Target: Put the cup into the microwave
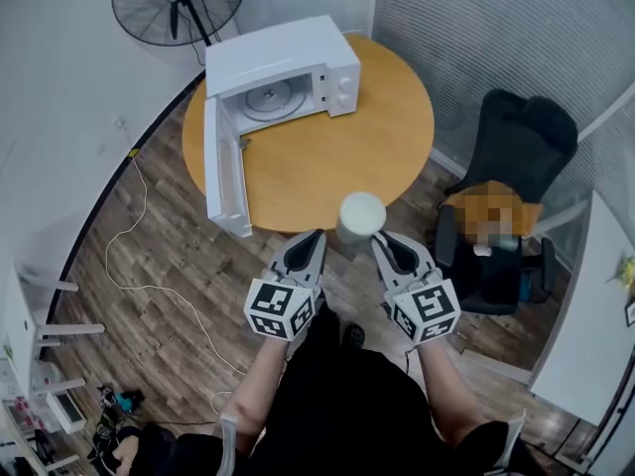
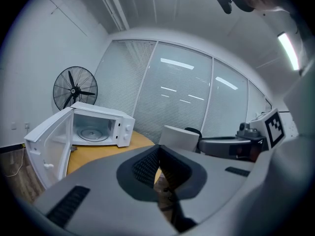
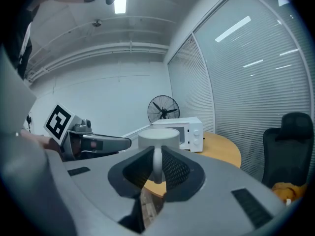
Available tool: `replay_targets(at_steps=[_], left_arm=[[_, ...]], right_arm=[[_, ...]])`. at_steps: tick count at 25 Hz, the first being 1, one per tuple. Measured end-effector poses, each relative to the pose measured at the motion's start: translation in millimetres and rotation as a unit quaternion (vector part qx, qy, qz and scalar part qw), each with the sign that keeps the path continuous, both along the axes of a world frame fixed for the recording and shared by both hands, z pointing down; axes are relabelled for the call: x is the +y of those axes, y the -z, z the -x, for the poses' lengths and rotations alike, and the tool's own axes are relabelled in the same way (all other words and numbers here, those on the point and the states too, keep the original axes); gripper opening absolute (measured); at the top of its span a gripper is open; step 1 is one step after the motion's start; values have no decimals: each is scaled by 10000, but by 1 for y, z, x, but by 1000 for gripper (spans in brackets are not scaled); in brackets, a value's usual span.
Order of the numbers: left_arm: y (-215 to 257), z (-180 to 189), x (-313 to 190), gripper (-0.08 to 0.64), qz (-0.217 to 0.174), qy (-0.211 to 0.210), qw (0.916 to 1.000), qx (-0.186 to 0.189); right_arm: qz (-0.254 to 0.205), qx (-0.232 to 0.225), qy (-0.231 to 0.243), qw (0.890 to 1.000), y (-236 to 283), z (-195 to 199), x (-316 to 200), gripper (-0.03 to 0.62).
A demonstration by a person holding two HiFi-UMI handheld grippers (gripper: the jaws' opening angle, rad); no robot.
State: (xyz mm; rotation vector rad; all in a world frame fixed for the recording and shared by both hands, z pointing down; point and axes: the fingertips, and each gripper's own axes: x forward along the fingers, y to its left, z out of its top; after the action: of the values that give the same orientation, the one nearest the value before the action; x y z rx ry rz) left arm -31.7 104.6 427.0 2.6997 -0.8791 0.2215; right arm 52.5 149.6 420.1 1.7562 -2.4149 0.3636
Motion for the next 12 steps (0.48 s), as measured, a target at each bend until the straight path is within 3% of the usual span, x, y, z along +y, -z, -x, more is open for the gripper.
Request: replay_targets(at_steps=[12], left_arm=[[2,9,-76,-9,-4,-198,9998,70]], right_arm=[[22,43,-241,9997,0,6,-74,57]])
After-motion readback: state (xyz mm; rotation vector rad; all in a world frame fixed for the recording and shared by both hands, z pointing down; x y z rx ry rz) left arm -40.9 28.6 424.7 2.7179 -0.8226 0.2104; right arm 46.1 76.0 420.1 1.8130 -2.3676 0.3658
